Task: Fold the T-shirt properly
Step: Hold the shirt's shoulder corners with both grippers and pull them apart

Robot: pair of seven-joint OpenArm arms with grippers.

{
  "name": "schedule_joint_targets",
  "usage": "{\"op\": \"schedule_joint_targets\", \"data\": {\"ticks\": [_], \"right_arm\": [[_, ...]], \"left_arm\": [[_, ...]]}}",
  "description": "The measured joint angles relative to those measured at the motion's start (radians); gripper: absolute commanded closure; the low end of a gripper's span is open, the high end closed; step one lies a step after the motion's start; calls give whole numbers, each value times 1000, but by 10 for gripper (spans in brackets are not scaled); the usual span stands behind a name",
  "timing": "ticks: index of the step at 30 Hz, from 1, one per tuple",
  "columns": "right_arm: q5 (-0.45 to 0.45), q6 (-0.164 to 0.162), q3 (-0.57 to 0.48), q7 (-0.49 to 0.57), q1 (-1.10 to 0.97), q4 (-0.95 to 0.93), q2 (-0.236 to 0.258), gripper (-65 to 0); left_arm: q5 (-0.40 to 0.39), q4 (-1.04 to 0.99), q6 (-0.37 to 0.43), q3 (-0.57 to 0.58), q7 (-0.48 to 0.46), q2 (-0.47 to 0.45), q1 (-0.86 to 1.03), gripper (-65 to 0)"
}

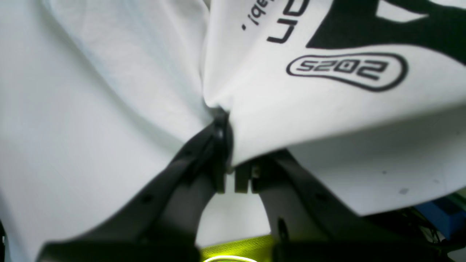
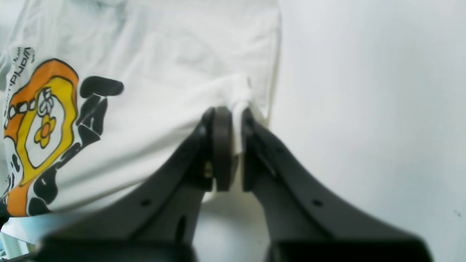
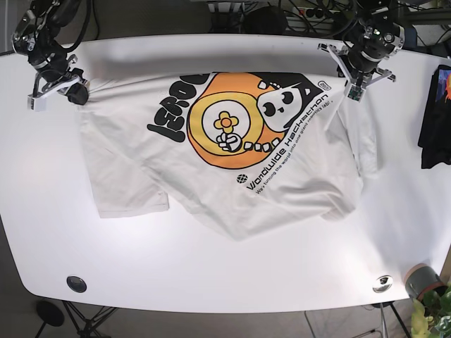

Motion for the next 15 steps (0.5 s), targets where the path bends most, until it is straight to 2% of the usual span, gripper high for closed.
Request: {"op": "schedule_joint_targets", "data": {"ticks": [12,15], "right_arm": [[7,0,0,12,-55,1,3,-22],[8,0,-1,15,-73,1,3,-55]], "left_arm": [[2,0,0,-1,8,33,-16,0],[5,0,0,-2,13,32,-34,0]]}}
